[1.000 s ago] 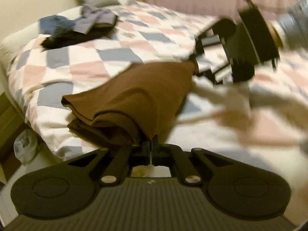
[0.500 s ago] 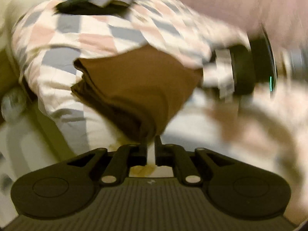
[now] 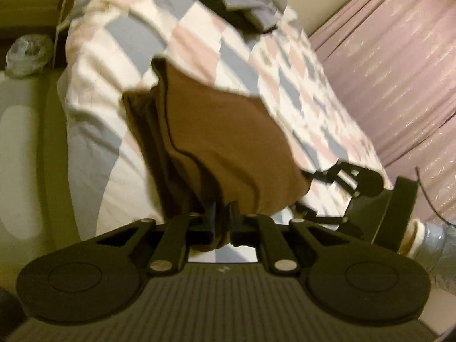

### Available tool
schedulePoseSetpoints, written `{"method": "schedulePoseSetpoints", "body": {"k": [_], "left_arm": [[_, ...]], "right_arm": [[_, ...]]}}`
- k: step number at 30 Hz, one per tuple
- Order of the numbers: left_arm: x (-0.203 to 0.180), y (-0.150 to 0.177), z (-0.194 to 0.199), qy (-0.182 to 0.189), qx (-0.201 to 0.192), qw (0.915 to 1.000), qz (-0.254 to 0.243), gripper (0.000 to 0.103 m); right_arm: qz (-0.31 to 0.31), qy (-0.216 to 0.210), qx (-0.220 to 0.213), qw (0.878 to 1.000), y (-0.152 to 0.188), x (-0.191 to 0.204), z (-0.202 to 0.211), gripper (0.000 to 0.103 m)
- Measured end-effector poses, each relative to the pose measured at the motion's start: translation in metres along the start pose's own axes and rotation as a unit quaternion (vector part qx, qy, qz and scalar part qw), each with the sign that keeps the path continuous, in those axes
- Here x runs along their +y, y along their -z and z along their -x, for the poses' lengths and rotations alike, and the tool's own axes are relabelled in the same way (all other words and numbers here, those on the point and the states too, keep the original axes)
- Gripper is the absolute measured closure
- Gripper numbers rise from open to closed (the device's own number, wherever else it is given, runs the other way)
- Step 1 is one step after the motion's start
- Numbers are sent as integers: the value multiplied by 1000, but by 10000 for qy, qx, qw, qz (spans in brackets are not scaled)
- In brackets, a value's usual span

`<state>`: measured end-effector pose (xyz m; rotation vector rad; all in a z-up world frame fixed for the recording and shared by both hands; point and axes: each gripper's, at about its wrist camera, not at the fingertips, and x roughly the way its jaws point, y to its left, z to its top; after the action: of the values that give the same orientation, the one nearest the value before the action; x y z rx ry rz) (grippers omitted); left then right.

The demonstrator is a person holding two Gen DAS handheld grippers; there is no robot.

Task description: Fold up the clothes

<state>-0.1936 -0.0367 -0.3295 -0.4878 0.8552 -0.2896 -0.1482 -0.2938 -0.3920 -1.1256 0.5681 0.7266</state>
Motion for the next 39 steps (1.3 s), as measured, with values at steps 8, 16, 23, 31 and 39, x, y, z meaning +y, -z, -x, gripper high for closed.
{"method": "schedulePoseSetpoints", "body": {"k": [8,16,23,31,39], "left_arm": [[2,12,-13,-955,574,9884,-1029,103],[-57,-18,38,-697,-501,9831,-1619,101],[-36,17,-43,-1232,-327,9776,-1676,98],[-30,10,-34,-1479,-353,9707,-1862,99],[-29,-82,-58,-1558,-1137,9635,-1859,97]], "right_arm": [[-68,-17,132,9999,2,-4,-3,61],[-2446,-304,-301,9687,-1,-65,55,58],[-3462,-792,-706,9322,-6,-59,33,59],[-3972,-1050,-959,9066,-11,-66,25,57],[-4102,-696,-1264,9005,-47,-135,-26,57]]}}
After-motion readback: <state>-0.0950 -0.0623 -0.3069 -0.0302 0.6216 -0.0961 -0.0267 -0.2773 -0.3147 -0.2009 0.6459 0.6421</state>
